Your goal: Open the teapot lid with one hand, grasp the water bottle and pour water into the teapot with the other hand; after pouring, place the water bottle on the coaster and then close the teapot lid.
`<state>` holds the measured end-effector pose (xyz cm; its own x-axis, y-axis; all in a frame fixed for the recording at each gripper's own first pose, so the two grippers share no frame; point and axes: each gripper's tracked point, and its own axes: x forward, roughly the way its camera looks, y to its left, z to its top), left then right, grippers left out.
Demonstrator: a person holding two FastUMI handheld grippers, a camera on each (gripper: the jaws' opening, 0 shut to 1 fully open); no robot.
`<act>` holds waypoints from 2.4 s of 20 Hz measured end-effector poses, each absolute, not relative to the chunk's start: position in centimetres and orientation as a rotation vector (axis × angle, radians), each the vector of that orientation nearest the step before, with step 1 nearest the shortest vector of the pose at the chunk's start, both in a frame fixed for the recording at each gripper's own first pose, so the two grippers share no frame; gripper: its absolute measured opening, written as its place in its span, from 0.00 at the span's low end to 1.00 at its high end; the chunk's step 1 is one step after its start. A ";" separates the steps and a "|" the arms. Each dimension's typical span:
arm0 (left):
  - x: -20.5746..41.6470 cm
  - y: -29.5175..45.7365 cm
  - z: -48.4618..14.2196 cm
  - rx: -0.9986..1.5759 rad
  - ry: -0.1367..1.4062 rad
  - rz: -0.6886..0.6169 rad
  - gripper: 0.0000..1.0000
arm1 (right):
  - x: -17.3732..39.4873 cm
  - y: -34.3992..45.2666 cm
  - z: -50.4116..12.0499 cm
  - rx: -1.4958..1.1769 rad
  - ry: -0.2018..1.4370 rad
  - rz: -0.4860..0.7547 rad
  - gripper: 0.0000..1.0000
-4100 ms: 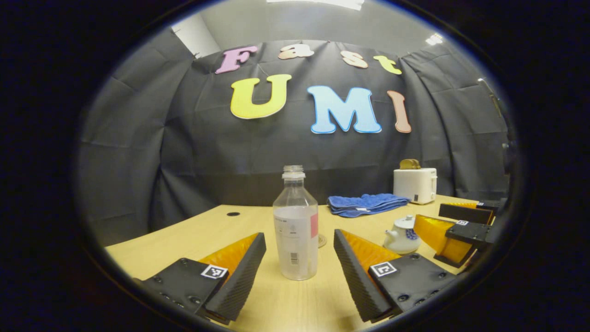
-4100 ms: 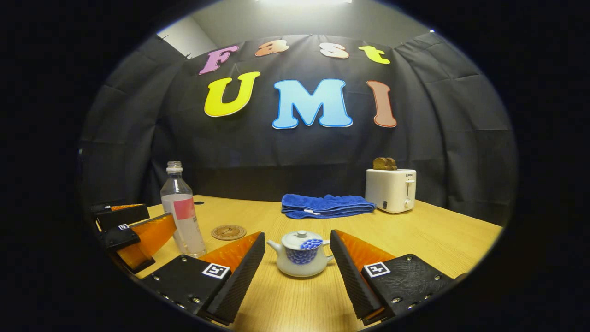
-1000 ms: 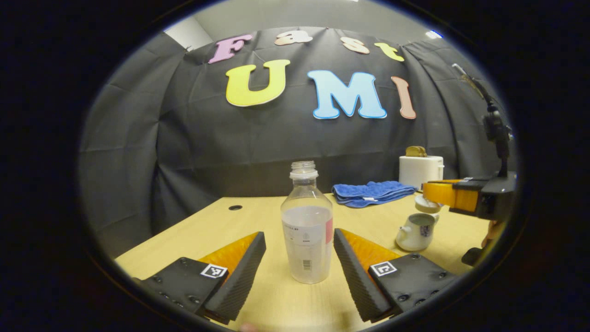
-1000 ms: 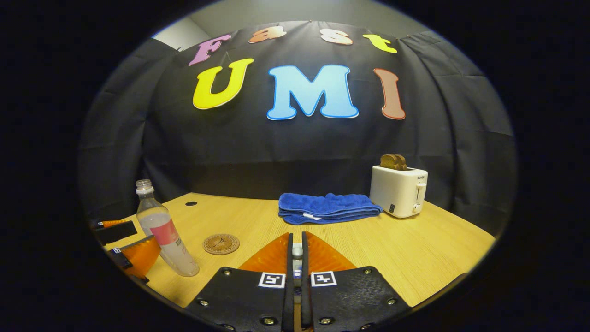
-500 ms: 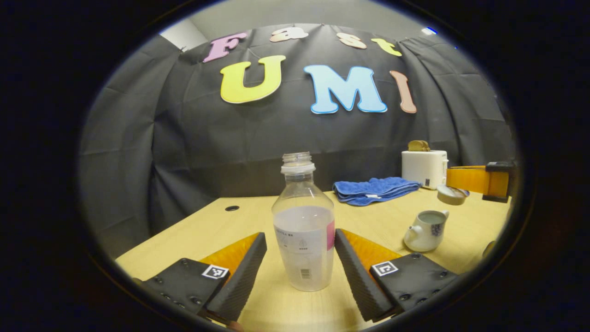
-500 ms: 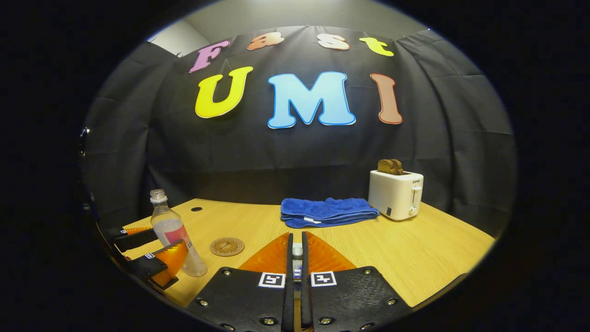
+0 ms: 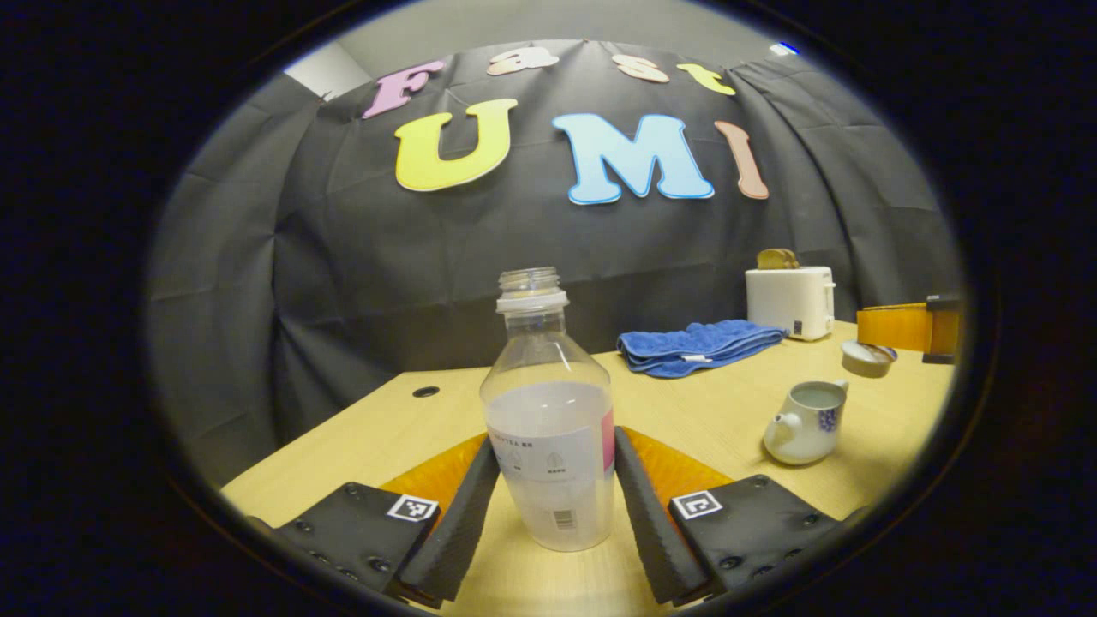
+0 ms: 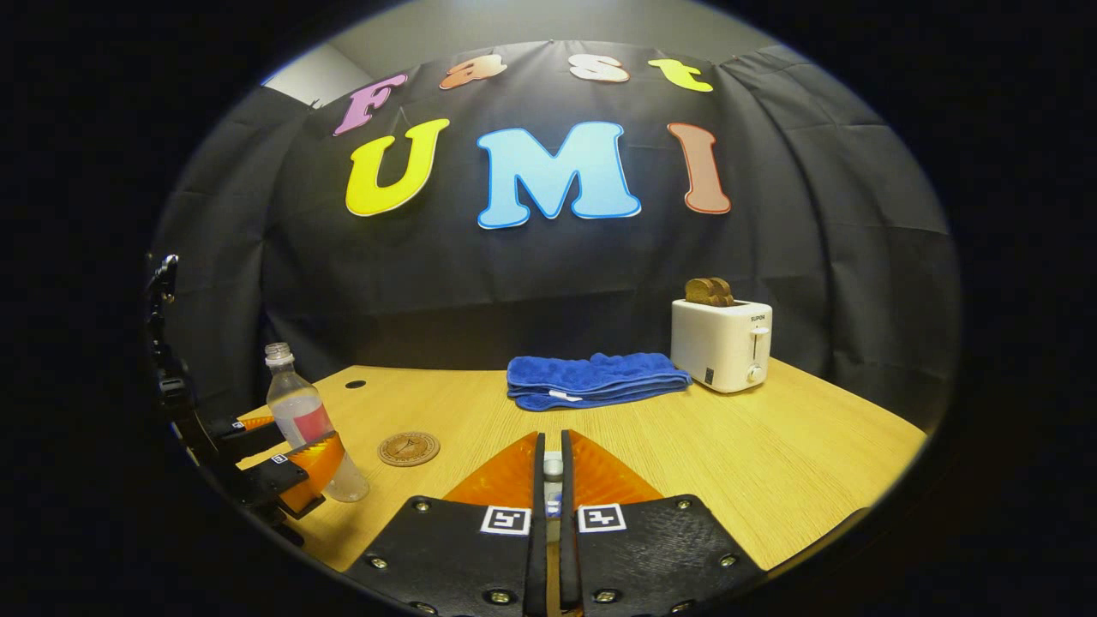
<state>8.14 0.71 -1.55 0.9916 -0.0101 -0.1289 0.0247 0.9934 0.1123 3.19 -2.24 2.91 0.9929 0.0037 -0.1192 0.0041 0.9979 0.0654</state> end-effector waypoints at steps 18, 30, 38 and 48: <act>9.4 -2.4 1.3 0.603 0.114 -0.114 0.86 | 1.8 -6.1 2.1 0.099 0.119 -0.055 0.06; 9.6 -7.0 1.7 1.038 0.076 -0.230 0.87 | -0.2 -10.0 1.0 0.138 0.126 -0.122 0.06; 10.2 -8.7 2.1 1.243 0.067 -0.287 0.87 | -1.0 -11.3 0.2 0.158 0.140 -0.139 0.06; 11.1 -9.2 0.9 1.508 0.086 -0.335 0.87 | -1.8 -12.6 -1.3 0.183 0.168 -0.158 0.06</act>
<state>11.07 -9.22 0.92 0.9511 -0.1636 -0.2618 0.2696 0.0270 0.9626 -1.79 -12.61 -1.31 0.9735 -0.1408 -0.1803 0.1714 0.9710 0.1670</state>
